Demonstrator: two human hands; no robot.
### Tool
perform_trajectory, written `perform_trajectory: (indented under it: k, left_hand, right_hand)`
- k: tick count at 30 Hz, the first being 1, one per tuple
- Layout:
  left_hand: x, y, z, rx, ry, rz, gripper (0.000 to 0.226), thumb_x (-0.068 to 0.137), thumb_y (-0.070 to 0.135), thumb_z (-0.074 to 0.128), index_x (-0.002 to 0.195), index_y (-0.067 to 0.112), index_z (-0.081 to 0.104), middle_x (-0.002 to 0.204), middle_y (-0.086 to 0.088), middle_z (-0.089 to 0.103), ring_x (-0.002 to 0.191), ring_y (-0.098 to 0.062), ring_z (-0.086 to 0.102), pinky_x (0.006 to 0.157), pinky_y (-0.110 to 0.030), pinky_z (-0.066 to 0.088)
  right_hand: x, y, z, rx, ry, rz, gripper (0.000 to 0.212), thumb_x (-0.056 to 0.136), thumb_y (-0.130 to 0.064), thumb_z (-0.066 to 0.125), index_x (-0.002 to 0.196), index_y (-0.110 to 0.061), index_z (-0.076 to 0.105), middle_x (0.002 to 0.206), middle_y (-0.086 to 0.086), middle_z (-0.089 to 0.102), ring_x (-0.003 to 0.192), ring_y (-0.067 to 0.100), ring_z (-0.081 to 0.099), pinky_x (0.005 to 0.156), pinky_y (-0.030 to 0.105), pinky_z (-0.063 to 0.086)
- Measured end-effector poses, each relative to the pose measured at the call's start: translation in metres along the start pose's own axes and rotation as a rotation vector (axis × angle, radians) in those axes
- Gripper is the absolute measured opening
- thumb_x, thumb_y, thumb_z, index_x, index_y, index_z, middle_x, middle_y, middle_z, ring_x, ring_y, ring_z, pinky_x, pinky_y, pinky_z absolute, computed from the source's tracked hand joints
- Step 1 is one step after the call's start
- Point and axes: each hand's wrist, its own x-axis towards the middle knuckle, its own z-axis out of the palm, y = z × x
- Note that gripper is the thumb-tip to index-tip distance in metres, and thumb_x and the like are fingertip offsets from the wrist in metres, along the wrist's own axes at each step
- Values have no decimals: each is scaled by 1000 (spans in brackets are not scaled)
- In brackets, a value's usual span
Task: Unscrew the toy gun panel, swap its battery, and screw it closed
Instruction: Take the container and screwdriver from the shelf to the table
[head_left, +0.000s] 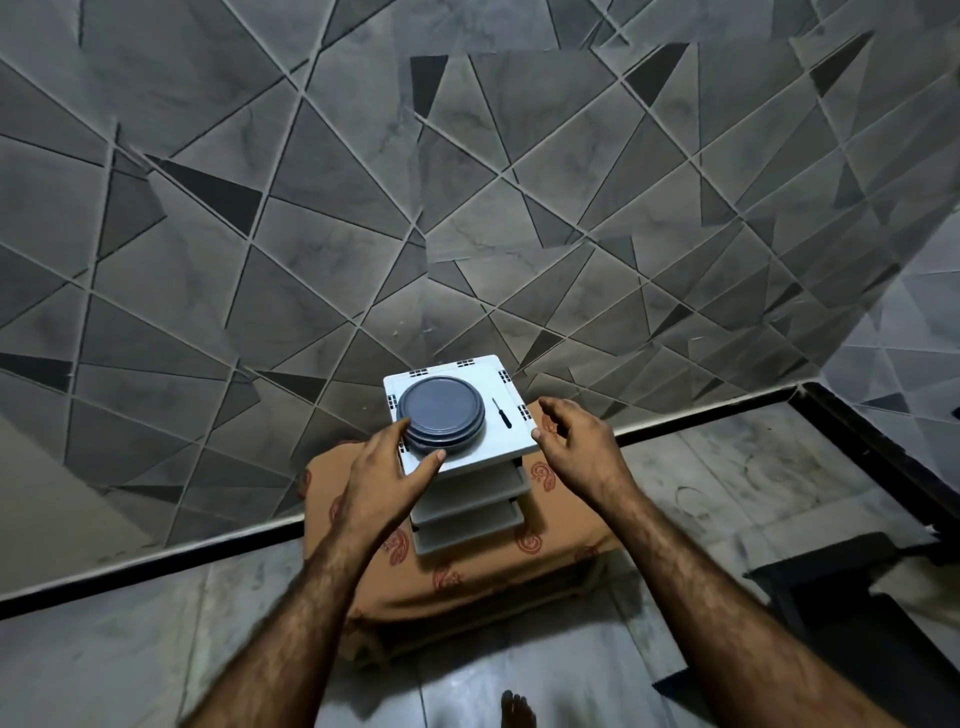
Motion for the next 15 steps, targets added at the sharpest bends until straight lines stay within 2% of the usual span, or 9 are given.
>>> perform_trajectory:
  k: [4,7,11,15]
  left_hand:
    - [29,6,11,16,6,-17,65,89,49,63,145,21,45,144,0,52,129,-15,50,96,-23,35]
    - [49,6,22,-6,-21,-30,67,88,48,64,145,18,45,145,-3,50,130,-17,49,102,-27,37]
    - [74,-2,42,-37,-65,-63,70,88,48,65,146,16,44,145,-7,50,130,-20,49,104,-31,39]
    - [94,-8,59,-15,-70,-96,69,88,47,66,145,14,45,145,-7,50,131,-22,47,105,-32,38]
  right_hand:
    - [31,10,14,11,-32,15,50,91,-23,62,139,-12,52,136,7,57,121,21,56,106,40,44]
    - [52,16,23,1,-54,18,50,90,-24,62,138,-13,53,134,7,58,121,23,55,106,42,43]
    - [80,31,37,2,-117,30,50,91,-27,60,140,-18,51,136,0,59,122,19,55,104,38,46]
    - [104,47,49,-12,-154,56,50,92,-25,59,140,-15,51,138,3,57,124,20,54,106,35,44]
